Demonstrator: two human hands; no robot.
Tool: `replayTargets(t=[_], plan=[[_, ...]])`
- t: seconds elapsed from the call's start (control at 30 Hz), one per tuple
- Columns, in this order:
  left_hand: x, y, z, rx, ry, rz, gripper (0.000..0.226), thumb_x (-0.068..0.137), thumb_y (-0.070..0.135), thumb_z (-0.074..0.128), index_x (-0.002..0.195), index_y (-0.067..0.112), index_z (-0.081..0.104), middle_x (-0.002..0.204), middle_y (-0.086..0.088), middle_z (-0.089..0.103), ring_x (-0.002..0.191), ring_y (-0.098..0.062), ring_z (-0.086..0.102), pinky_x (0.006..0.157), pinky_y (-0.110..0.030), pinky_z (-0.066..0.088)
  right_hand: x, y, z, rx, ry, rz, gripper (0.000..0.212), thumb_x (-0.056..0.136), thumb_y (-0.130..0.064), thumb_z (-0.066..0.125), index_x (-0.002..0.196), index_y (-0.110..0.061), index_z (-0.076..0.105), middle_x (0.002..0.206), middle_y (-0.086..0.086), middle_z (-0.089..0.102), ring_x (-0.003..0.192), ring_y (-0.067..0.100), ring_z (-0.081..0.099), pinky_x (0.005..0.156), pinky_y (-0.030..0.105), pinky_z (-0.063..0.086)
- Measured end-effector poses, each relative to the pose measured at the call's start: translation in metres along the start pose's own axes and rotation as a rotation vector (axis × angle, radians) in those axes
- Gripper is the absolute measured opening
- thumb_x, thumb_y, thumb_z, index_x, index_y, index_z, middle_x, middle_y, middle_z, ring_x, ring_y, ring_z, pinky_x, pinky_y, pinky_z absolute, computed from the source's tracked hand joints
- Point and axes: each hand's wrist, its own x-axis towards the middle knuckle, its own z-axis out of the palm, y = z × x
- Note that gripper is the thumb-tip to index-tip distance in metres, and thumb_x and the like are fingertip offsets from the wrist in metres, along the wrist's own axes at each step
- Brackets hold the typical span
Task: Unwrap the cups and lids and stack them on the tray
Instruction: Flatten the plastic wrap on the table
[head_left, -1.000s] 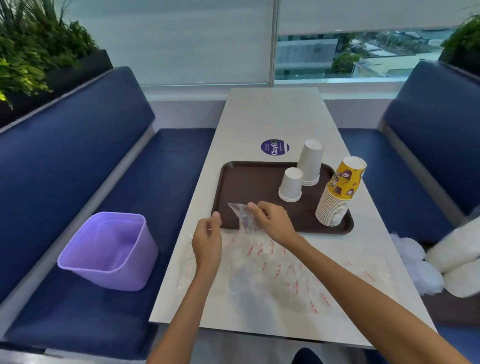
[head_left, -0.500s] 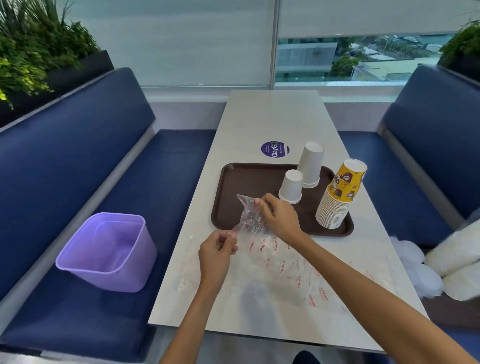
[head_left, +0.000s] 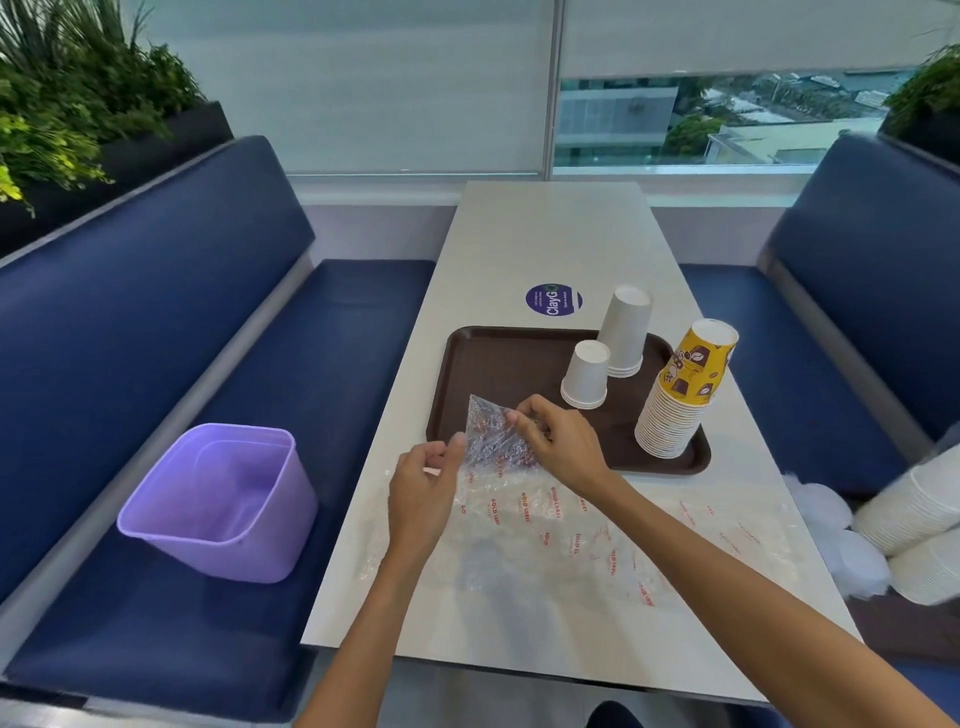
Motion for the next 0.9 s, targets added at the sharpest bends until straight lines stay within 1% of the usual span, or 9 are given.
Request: replayTargets(t=[0.07,0.17,0.33,0.43,0.5,0.57,0.7,0.8,0.9], plan=[[0.000,0.003,0.004,0.180,-0.026,0.056,0.031,0.091,0.051,0.050,0.084,0.021,0.055,0.079,0.011,0.054,0.073,-0.007,0.053,0.063,-0.017,0.040,-0.002,-0.002,0.002,0.001,-0.005,0.004,0.025,0.095,-0.042,0.052,0.092,-0.019,0.060,0.072,-0.007,0.063,0.058,0.006,0.054,0.056,0.020,0.038],[0.000,-0.001,0.003,0.164,0.013,0.138,0.033,0.096,0.033,0.050,0.066,0.019,0.045,0.062,0.006,0.047,0.056,-0.008,0.044,0.048,-0.009,0.035,-0.003,-0.002,0.004,0.021,-0.014,0.010,0.028,0.092,-0.046,0.054,0.089,-0.019,0.059,0.069,-0.008,0.063,0.054,0.007,0.052,0.057,0.022,0.039],[0.001,-0.008,0.000,0.044,-0.033,0.088,0.010,0.100,0.014,0.045,0.100,0.013,0.055,0.087,0.003,0.058,0.075,-0.008,0.057,0.054,-0.005,0.043,-0.004,0.001,0.009,0.018,-0.012,0.029,0.041,0.091,-0.054,0.048,0.081,-0.017,0.062,0.064,-0.010,0.058,0.057,0.009,0.052,0.055,0.027,0.039],[0.007,-0.011,-0.002,0.104,-0.046,0.065,0.012,0.099,0.014,0.046,0.107,0.018,0.054,0.105,0.003,0.058,0.091,-0.010,0.056,0.073,-0.016,0.048,-0.006,0.002,0.010,-0.021,-0.025,-0.007,0.037,0.095,-0.046,0.049,0.073,-0.017,0.057,0.056,-0.010,0.049,0.052,0.008,0.045,0.051,0.024,0.031],[0.010,-0.007,-0.001,0.135,-0.010,0.079,0.007,0.098,0.023,0.048,0.104,0.022,0.053,0.102,0.006,0.057,0.094,-0.011,0.054,0.079,-0.023,0.046,-0.007,0.000,0.011,-0.035,-0.046,-0.021,0.035,0.096,-0.043,0.050,0.076,-0.016,0.058,0.058,-0.011,0.050,0.052,0.008,0.045,0.051,0.023,0.031],[0.012,-0.001,0.003,0.148,0.023,0.091,0.013,0.098,0.030,0.047,0.098,0.019,0.054,0.090,0.008,0.057,0.084,-0.009,0.054,0.072,-0.022,0.045,-0.009,-0.003,0.012,-0.046,-0.077,-0.036,0.034,0.096,-0.044,0.050,0.081,-0.015,0.061,0.062,-0.012,0.054,0.053,0.006,0.047,0.052,0.023,0.034],[0.018,0.006,0.006,0.103,0.130,0.158,0.015,0.100,0.017,0.044,0.089,0.010,0.051,0.074,0.006,0.053,0.067,-0.010,0.050,0.058,-0.018,0.041,-0.011,-0.005,0.007,-0.053,-0.093,-0.015,0.035,0.095,-0.046,0.049,0.075,-0.018,0.057,0.059,-0.011,0.049,0.053,0.007,0.045,0.050,0.018,0.028],[0.022,0.005,0.000,0.077,0.204,0.188,0.014,0.100,0.014,0.042,0.088,0.010,0.048,0.070,0.006,0.050,0.059,-0.008,0.044,0.052,-0.017,0.036,-0.011,0.009,-0.001,-0.101,-0.079,0.092,0.051,0.096,-0.051,0.040,0.062,-0.014,0.049,0.056,-0.003,0.049,0.052,0.010,0.043,0.051,0.022,0.030],[0.026,-0.002,-0.004,0.071,0.226,0.177,0.013,0.100,0.013,0.042,0.090,0.011,0.049,0.069,0.002,0.050,0.056,-0.008,0.041,0.050,-0.019,0.034,-0.013,0.023,-0.005,-0.160,-0.109,0.166,0.055,0.096,-0.054,0.035,0.059,-0.014,0.047,0.055,-0.001,0.047,0.052,0.011,0.044,0.054,0.025,0.033]])
